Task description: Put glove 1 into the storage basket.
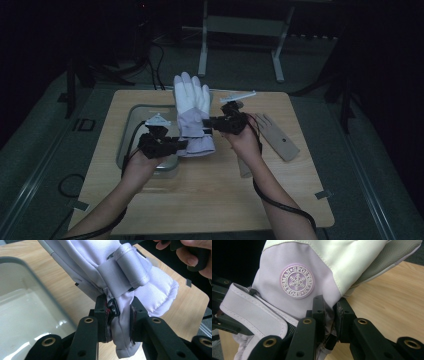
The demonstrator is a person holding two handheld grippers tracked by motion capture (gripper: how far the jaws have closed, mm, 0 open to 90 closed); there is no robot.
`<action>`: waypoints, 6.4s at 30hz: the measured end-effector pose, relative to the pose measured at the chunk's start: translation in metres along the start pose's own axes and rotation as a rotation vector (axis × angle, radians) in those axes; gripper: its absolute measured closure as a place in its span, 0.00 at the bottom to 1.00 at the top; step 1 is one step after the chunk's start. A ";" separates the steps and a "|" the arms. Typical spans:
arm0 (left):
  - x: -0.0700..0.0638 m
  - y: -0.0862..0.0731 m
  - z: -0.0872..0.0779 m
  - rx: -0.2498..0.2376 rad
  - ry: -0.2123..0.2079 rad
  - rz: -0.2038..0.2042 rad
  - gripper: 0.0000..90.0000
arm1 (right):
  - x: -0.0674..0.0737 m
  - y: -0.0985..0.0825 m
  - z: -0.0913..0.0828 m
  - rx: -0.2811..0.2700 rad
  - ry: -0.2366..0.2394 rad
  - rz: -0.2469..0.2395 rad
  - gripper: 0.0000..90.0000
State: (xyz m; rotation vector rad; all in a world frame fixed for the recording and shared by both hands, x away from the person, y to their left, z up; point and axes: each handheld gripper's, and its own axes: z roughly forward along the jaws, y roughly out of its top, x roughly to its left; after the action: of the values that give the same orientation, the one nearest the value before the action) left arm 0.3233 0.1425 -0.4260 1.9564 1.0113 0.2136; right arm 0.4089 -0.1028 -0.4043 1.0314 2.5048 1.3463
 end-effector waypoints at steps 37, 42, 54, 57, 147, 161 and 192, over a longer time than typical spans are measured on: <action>0.101 -0.075 -0.032 0.238 0.067 -0.170 0.81 | 0.061 -0.005 0.156 0.197 0.043 0.011 0.89; 0.103 -0.076 -0.024 0.276 0.054 -0.178 0.80 | 0.063 -0.008 0.162 0.273 0.003 0.004 0.89; 0.103 -0.076 -0.012 0.332 0.056 -0.180 0.73 | 0.058 -0.014 0.175 0.384 -0.023 0.024 0.87; 0.101 -0.075 -0.010 0.347 0.076 -0.165 0.68 | 0.059 -0.013 0.175 0.387 -0.040 0.012 0.80; -0.069 -0.085 0.110 -0.043 -0.157 0.235 0.08 | -0.096 -0.154 -0.040 0.116 -0.214 -0.072 0.35; -0.065 -0.125 0.112 -0.171 -0.158 0.276 0.07 | -0.108 -0.165 -0.027 0.087 -0.222 -0.096 0.37; -0.060 -0.130 0.111 -0.223 -0.138 0.252 0.06 | -0.097 -0.119 0.011 0.051 -0.254 -0.010 0.90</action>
State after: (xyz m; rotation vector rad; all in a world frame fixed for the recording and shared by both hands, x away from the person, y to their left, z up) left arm 0.2663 0.0630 -0.5784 1.8613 0.6232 0.3134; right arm 0.4264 -0.1992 -0.5225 1.1195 2.3630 1.0765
